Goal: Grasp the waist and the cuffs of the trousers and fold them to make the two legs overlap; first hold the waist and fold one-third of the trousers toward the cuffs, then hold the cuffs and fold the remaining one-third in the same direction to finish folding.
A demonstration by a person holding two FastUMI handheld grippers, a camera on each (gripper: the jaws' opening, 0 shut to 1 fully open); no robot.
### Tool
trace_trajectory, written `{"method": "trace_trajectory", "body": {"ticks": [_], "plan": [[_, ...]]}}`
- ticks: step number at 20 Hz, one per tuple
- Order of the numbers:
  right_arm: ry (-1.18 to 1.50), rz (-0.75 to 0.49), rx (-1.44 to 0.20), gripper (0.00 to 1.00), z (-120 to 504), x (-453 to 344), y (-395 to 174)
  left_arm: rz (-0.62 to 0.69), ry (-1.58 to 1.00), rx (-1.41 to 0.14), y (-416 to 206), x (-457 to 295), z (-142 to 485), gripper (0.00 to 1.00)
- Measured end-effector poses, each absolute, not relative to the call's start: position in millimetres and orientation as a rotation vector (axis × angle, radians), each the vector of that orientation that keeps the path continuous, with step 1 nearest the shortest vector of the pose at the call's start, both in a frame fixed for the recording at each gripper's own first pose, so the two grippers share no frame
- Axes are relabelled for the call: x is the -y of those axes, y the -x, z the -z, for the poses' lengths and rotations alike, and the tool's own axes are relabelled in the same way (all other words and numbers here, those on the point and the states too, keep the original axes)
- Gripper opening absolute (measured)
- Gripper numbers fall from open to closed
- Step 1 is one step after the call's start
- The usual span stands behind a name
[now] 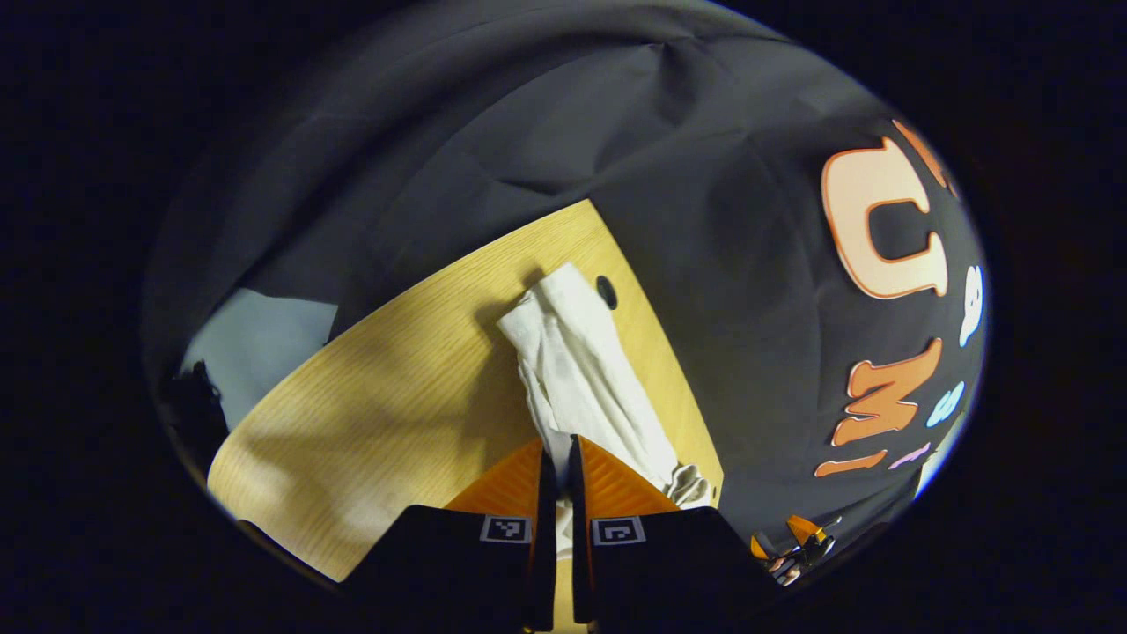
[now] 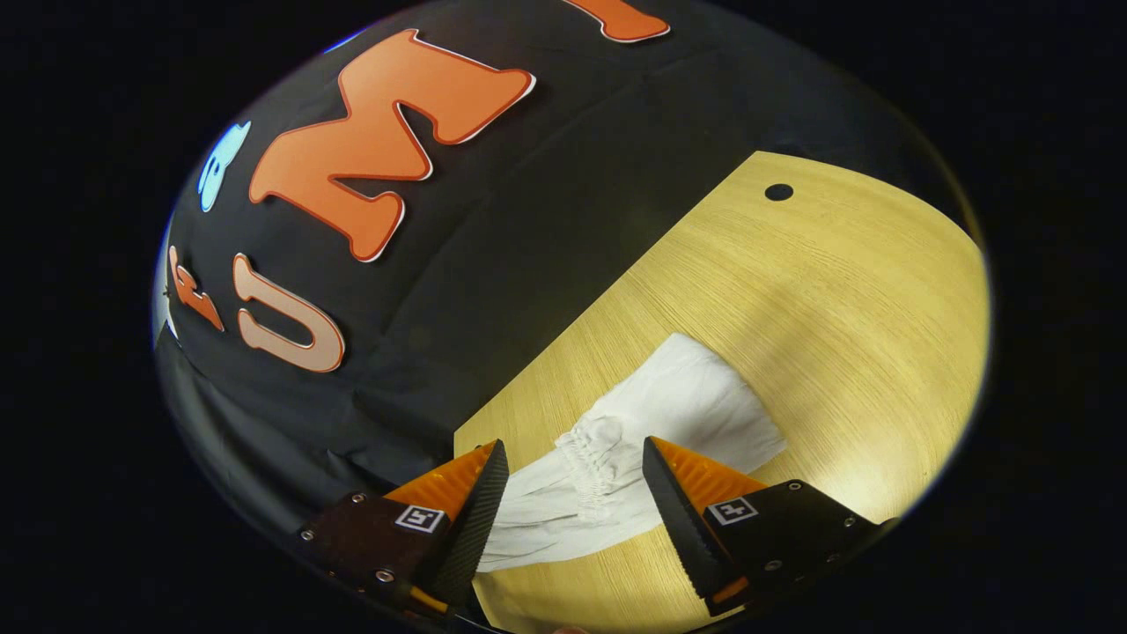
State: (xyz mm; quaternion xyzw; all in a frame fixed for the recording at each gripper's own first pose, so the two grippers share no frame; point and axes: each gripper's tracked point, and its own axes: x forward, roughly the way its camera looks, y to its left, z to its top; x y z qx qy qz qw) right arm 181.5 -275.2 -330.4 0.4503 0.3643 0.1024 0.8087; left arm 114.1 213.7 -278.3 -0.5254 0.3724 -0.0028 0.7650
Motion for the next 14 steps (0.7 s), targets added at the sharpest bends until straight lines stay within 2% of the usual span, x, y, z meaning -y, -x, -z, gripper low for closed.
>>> {"method": "trace_trajectory", "body": {"ticks": [7,10,11,14], "plan": [[-0.983,-0.219,-0.761,0.93,327,297,-165,0.130,0.960,-0.695,-119,-174,212,0.11],[-0.996,-0.224,-0.792,0.93,335,306,-161,0.150,0.892,-0.702,-122,-145,199,0.09],[-1.002,-0.230,-0.796,0.93,336,310,-159,0.161,0.885,-0.699,-121,-135,196,0.14],[-1.003,-0.236,-0.789,0.93,341,326,-159,0.167,0.858,-0.711,-120,-114,195,0.11]]}}
